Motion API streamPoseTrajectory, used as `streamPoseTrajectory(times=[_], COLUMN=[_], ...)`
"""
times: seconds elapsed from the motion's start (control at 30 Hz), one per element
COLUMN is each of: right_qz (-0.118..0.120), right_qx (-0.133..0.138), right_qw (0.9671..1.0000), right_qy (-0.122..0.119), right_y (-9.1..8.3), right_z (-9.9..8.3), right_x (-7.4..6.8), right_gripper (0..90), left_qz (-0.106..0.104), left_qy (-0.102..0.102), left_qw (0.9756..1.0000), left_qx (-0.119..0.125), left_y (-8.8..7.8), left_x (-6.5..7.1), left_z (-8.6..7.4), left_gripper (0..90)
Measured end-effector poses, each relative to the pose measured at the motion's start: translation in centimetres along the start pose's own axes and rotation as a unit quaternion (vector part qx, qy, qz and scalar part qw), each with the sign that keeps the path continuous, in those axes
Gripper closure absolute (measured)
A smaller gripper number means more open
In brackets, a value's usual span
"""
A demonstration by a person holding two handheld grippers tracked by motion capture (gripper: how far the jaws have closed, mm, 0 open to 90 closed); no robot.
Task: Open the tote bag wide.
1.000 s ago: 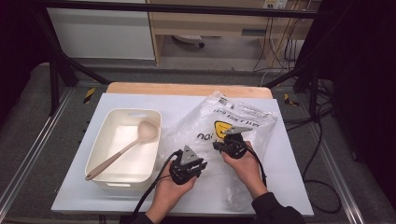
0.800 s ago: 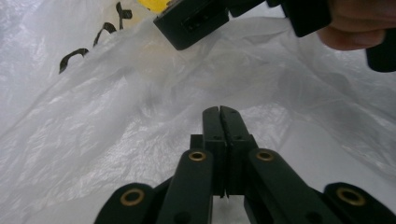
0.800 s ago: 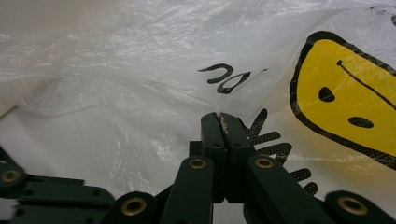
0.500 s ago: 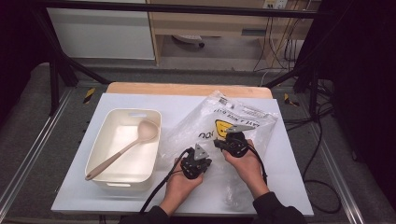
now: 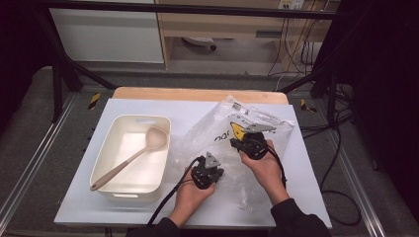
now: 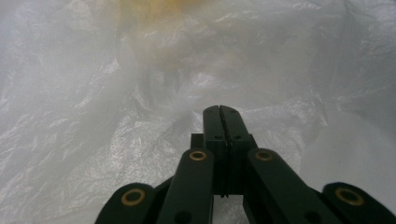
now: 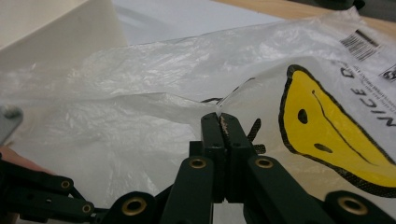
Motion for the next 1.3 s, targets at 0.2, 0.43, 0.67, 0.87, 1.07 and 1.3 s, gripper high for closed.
streamPoseTrajectory(times=[0.2, 0.43, 0.67, 0.87, 1.07, 1.3], right_qz=[-0.005, -0.008, -0.015, -0.021, -0.026, -0.026], right_qx=[0.015, 0.031, 0.040, 0.044, 0.042, 0.048], right_qw=[0.9999, 0.9995, 0.9991, 0.9988, 0.9987, 0.9983], right_qy=[0.002, 0.003, 0.006, 0.009, 0.013, 0.022], right_y=[-0.8, -1.7, -2.1, -2.3, -2.2, -2.5], right_z=[2.2, 4.8, 6.7, 8.0, 8.9, 9.4], right_x=[0.3, 0.5, 0.5, 0.6, 1.0, 1.4], right_gripper=[90.0, 90.0, 90.0, 90.0, 90.0, 90.0], left_qz=[-0.001, -0.007, -0.011, -0.019, -0.024, -0.036], left_qy=[0.000, 0.007, 0.022, 0.034, 0.030, 0.041], left_qw=[1.0000, 0.9999, 0.9996, 0.9989, 0.9989, 0.9974], left_qx=[0.000, -0.003, -0.011, -0.024, -0.027, -0.046], left_y=[0.0, 0.0, 0.0, 0.0, 0.1, 0.1], left_x=[0.0, -0.2, -0.3, -0.4, -0.5, -0.8], left_z=[0.0, 0.0, 0.3, 0.5, 0.7, 1.1], left_gripper=[90.0, 90.0, 90.0, 90.0, 90.0, 90.0])
Point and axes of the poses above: each handheld gripper's, and its own axes: y roughly forward along the jaws, z roughly out of its top, x roughly to its right, the point moved 2 cm from there along y, roughly forward along the jaws, and after that the axes turned 2 degrees about -z, right-handed, at the moved point
